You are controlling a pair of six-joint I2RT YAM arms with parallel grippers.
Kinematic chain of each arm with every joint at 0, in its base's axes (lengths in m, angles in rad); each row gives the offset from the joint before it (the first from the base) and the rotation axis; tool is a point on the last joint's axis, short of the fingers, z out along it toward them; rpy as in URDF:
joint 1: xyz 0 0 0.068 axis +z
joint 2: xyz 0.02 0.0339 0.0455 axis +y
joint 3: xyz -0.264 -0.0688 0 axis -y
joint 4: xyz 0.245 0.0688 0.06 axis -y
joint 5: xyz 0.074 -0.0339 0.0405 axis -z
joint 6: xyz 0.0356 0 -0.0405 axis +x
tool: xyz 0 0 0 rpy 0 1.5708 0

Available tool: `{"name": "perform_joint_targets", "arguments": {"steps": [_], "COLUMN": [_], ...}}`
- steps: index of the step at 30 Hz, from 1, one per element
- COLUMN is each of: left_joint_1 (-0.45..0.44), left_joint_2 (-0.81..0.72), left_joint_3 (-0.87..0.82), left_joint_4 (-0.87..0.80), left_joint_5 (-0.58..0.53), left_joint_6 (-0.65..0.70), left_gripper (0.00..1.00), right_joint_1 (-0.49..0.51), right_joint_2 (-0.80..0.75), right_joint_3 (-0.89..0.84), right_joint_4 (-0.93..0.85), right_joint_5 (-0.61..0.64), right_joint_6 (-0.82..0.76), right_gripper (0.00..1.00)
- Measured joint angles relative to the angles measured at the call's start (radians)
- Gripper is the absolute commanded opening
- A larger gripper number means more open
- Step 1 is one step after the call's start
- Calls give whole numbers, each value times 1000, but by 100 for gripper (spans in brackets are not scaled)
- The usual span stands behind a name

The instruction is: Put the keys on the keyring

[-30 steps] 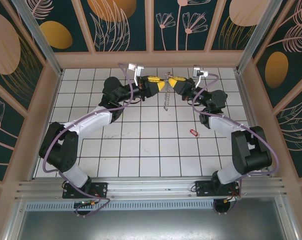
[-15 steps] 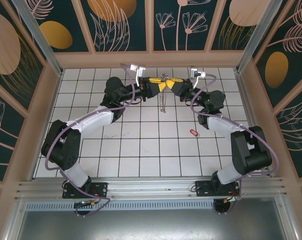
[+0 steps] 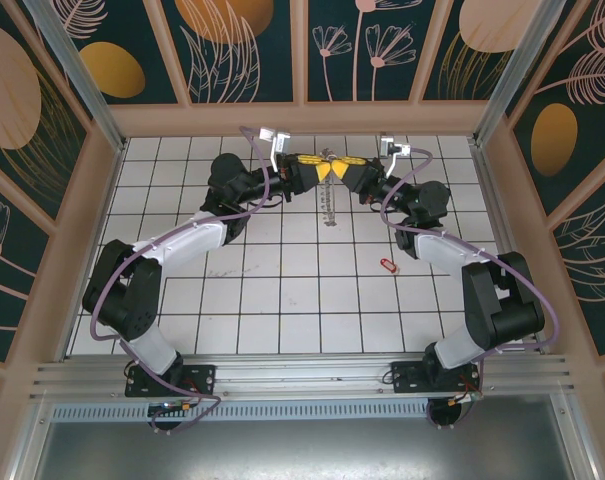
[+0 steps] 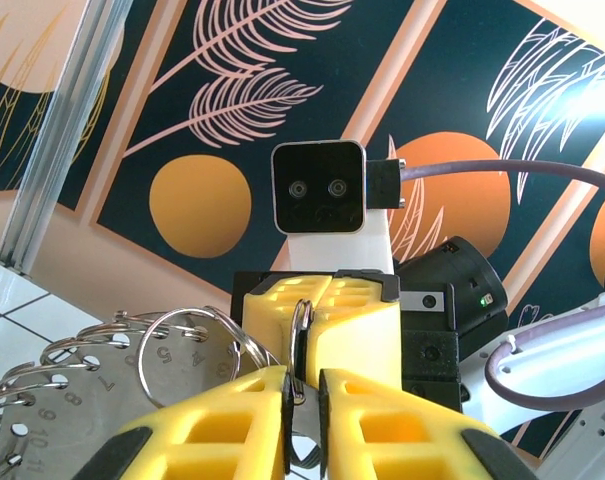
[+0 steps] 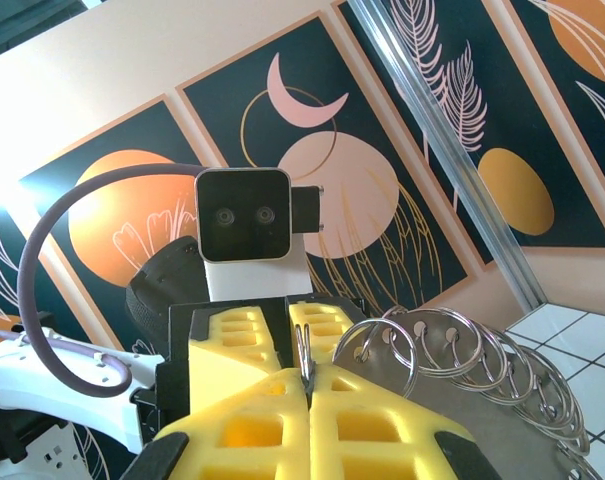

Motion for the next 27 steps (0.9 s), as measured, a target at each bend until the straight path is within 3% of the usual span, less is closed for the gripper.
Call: {"name": "perform_joint_targets", "arguments": {"steps": [11, 16, 19, 23, 27], "left_joint_1": [2, 2, 4, 6, 6], "left_joint_2": [10, 11, 11, 11, 11], "left_joint_3": [0, 0, 0, 0, 0], "left_joint_4": [48, 51, 56, 60, 48], "left_joint_5": [-3, -11, -18, -18, -18], "left_joint_6": [-23, -28, -33, -31, -14], "left_gripper": [28, 15, 0, 0, 0], "right_joint_1": [8, 11, 11, 12, 11], "right_joint_2": [0, 0, 0, 0, 0], "right_joint_3": [0, 0, 0, 2, 5], "right_joint_4": [-11, -18, -19, -19, -39], "right_joint_5": [4, 4, 6, 11, 12], "right_joint_6": [-4, -8, -8, -8, -19], "right_gripper": [0, 0, 0, 0, 24]}}
